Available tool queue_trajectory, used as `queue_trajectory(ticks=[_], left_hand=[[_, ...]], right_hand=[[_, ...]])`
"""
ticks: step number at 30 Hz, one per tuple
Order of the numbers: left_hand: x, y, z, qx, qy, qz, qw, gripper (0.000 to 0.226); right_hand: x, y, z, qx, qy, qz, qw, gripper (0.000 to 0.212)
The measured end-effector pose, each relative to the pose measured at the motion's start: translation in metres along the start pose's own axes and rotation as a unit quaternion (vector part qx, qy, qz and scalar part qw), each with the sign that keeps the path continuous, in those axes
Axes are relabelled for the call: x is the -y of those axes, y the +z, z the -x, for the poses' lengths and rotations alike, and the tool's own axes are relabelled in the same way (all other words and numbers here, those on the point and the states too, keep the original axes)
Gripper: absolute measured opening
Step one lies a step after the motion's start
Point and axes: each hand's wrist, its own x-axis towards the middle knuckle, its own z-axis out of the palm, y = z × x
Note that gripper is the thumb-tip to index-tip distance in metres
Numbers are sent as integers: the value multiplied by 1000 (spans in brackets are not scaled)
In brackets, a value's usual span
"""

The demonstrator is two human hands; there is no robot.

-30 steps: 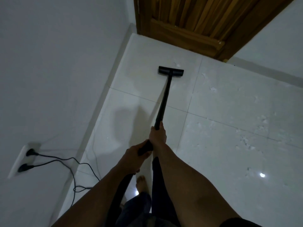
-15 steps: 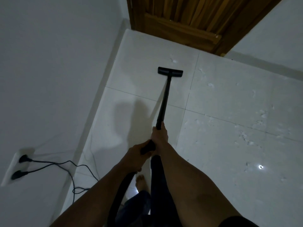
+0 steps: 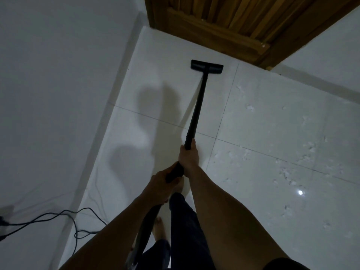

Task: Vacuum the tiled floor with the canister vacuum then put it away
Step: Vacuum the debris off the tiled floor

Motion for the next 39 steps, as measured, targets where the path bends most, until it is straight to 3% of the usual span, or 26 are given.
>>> queue_trajectory(ticks=[12, 24, 39], left_hand=[[-42, -18, -56, -22, 33, 12, 999, 46], [-42, -12, -41, -7, 37, 11, 999, 52], [-59, 10, -69, -14, 44, -8, 999, 53]], right_hand=[[65, -15, -39, -19, -19, -20, 999, 61], [56, -26, -22, -44, 4, -38, 998, 59], [69, -52, -45, -38, -27, -28, 999, 62]])
